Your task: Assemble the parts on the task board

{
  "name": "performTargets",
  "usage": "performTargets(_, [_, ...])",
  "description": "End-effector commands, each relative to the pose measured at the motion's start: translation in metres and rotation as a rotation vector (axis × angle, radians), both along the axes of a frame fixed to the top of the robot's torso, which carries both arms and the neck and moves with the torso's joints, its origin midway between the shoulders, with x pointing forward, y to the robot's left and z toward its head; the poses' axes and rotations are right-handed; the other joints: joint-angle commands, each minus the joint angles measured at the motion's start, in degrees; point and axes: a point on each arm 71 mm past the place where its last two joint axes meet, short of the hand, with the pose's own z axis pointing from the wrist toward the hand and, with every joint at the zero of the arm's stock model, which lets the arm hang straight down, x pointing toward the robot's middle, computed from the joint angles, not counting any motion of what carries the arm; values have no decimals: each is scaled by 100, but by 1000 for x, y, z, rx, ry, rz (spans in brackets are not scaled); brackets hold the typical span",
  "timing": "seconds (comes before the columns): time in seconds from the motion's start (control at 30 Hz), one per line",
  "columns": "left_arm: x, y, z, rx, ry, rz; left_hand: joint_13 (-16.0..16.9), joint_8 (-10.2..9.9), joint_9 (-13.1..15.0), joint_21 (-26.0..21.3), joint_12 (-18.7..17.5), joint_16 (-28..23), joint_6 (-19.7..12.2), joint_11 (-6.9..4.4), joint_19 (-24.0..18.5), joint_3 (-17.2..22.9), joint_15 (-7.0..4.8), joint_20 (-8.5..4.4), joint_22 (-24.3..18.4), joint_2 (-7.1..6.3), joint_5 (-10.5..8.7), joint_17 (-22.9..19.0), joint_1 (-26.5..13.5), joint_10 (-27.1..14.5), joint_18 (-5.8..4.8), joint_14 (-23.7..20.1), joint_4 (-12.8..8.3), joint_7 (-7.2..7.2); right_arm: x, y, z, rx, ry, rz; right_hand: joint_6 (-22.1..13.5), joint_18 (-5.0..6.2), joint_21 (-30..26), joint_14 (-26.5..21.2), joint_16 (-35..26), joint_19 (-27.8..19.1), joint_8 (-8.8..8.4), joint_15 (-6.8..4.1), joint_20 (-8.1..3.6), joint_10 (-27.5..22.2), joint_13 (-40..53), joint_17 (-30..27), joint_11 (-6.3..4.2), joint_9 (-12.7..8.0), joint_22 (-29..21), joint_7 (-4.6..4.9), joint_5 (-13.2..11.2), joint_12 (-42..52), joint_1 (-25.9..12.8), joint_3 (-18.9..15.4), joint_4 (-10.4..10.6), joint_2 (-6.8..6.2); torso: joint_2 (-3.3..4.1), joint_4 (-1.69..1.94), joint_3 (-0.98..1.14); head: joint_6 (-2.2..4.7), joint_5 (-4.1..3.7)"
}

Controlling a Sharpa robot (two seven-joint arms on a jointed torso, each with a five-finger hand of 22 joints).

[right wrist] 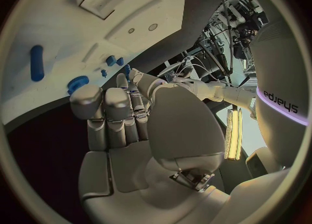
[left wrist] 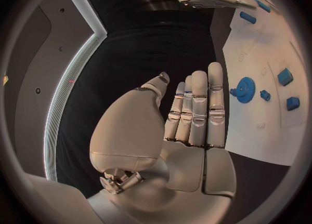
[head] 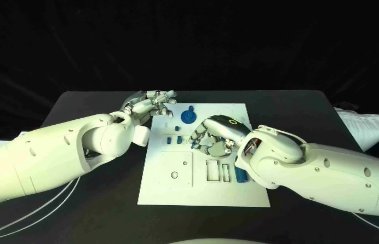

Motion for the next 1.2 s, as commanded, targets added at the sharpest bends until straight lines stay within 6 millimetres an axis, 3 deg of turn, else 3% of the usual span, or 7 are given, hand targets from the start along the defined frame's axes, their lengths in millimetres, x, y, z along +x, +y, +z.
performTargets(0.03, [0, -2, 1, -17, -9, -10, 10, 27, -7, -39, 36, 29, -32, 2, 34, -35, 15, 1, -12, 47, 21, -8, 1, -50, 107, -25, 7, 6, -6, 7, -13, -56, 33, 47, -3, -113, 38, 95, 33, -16, 28, -27, -13, 23, 3, 10, 10, 10, 9, 16, 21, -26, -8, 20, -1, 48, 3, -5, 11, -49, 82])
performTargets(0.17, [0, -2, 1, -17, -9, -11, 10, 27, -7, -39, 37, 29, -33, 2, 34, -35, 16, 1, -12, 49, 21, -8, 2, -51, 108, -25, 7, 6, -7, 12, -22, -75, 38, 41, -7, -114, 44, 97, 45, -14, 26, -26, -12, 19, 2, 22, 11, 11, 16, 17, 19, -30, -10, 18, 0, 51, 0, -14, 10, -85, 133])
performTargets(0.3, [0, -3, 1, -17, -8, -12, 12, 34, -7, -44, 45, 32, -35, 3, 37, -40, 16, 2, -17, 60, 22, -10, 20, -62, 108, -27, 4, 7, -5, 17, -29, -102, 40, 32, -15, -116, 66, 104, 72, -11, 21, -22, -7, 14, 2, 43, 14, 16, 36, 18, -31, -44, -26, -1, 7, 63, 4, 4, -1, -117, 163])
performTargets(0.43, [-1, -4, 1, -17, -6, -13, 15, 48, -7, -52, 60, 38, -35, 3, 43, -45, 17, 3, -25, 80, 25, -12, 55, -79, 109, -30, -4, 8, -4, 19, -35, -122, 38, 27, -17, -117, 78, 104, 79, -11, 19, -20, -5, 13, 2, 46, 15, 20, 47, 17, -67, -52, -33, -12, 9, 70, 5, -4, 9, -168, 231])
performTargets(0.53, [-1, -4, 1, -16, -5, -14, 15, 48, -7, -52, 60, 38, -35, 3, 43, -45, 17, 3, -25, 80, 25, -12, 55, -79, 109, -30, -4, 8, -5, 21, -37, -132, 43, 23, -18, -116, 78, 103, 80, -13, 18, -19, -4, 13, 3, 45, 15, 21, 45, 17, -77, -54, -37, -17, 11, 72, 7, -4, 6, -174, 260])
performTargets(1.2, [-2, -5, 1, -19, -1, -24, 17, 57, -6, -57, 68, 40, -34, 4, 46, -52, 18, 4, -29, 83, 25, -14, 72, -90, 109, -33, -9, 9, -7, 33, -46, -150, 58, 15, -18, -116, 89, 105, 102, -14, 18, -19, -2, 16, 4, 65, 13, 26, 55, 14, -97, -60, -41, -23, 12, 86, 5, -10, 6, -176, 278])
